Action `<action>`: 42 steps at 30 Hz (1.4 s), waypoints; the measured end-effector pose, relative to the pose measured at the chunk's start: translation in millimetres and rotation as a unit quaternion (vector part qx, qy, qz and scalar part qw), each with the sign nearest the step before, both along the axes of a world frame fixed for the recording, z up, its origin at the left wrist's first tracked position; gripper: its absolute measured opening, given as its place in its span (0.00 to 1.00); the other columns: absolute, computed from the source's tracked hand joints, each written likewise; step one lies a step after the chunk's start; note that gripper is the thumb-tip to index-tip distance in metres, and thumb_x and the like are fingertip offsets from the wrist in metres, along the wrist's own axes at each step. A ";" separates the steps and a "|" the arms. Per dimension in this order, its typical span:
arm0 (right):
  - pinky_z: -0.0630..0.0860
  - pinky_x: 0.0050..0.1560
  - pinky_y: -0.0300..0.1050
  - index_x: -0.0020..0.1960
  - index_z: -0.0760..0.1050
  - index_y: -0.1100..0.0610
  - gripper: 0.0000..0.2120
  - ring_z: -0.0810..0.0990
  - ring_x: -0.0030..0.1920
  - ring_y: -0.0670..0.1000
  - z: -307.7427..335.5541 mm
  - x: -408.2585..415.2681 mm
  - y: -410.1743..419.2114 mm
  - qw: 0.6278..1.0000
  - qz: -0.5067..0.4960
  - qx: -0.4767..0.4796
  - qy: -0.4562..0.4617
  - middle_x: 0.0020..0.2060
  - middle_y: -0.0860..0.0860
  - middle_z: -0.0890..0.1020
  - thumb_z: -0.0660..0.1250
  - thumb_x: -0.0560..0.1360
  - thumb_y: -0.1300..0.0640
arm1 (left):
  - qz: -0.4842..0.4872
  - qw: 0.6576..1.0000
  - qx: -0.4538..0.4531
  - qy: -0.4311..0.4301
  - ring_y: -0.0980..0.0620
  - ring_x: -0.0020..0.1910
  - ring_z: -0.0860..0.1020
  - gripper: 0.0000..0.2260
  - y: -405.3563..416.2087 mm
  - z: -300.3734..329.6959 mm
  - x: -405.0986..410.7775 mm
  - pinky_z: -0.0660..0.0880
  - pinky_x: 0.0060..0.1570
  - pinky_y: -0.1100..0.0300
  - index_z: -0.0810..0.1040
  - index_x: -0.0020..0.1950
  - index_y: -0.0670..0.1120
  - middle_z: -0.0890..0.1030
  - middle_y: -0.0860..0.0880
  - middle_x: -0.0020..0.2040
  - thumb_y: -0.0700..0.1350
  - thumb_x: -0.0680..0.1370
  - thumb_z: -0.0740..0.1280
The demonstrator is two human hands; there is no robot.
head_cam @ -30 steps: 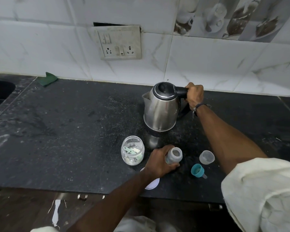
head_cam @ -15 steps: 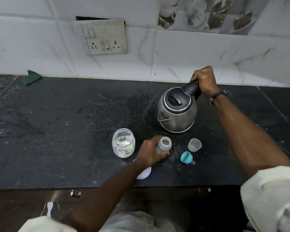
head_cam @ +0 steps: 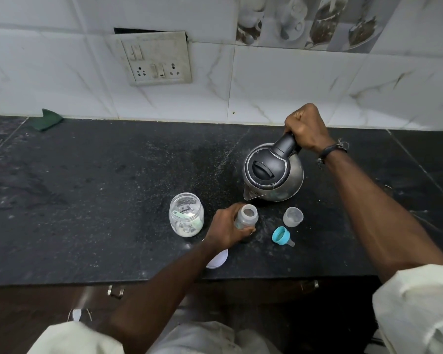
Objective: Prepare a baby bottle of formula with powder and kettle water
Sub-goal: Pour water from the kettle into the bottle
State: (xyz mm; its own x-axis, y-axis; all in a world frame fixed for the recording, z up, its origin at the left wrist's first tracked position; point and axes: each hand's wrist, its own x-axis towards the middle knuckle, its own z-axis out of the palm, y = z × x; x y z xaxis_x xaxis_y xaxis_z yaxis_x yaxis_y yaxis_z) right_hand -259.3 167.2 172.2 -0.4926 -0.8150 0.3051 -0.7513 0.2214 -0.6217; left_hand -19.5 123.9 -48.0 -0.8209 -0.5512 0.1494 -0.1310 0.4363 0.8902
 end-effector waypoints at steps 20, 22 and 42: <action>0.54 0.27 0.40 0.21 0.60 0.58 0.15 0.55 0.25 0.52 4.8 19.3 12.2 0.983 0.077 0.056 0.159 0.19 0.53 0.60 0.60 0.64 0.57 | -0.006 1.000 0.015 0.014 0.56 0.54 0.83 0.26 0.2 -2.4 0.1 0.80 0.56 0.47 0.79 0.63 0.51 0.85 0.53 0.55 0.53 0.66 0.79; 0.53 0.28 0.41 0.22 0.56 0.55 0.16 0.53 0.27 0.52 6.9 22.5 12.5 0.977 0.087 0.053 0.186 0.20 0.52 0.56 0.60 0.64 0.57 | -0.006 1.000 0.011 0.014 0.56 0.53 0.83 0.26 -0.2 -2.1 0.1 0.80 0.55 0.48 0.79 0.63 0.51 0.85 0.54 0.54 0.52 0.67 0.80; 0.58 0.28 0.43 0.22 0.57 0.56 0.15 0.52 0.25 0.54 11.9 32.0 10.5 0.954 0.099 0.059 0.276 0.19 0.53 0.56 0.57 0.63 0.52 | -0.007 1.000 0.012 0.017 0.57 0.53 0.83 0.26 0.3 -3.1 0.3 0.81 0.55 0.48 0.79 0.62 0.50 0.85 0.54 0.54 0.52 0.67 0.79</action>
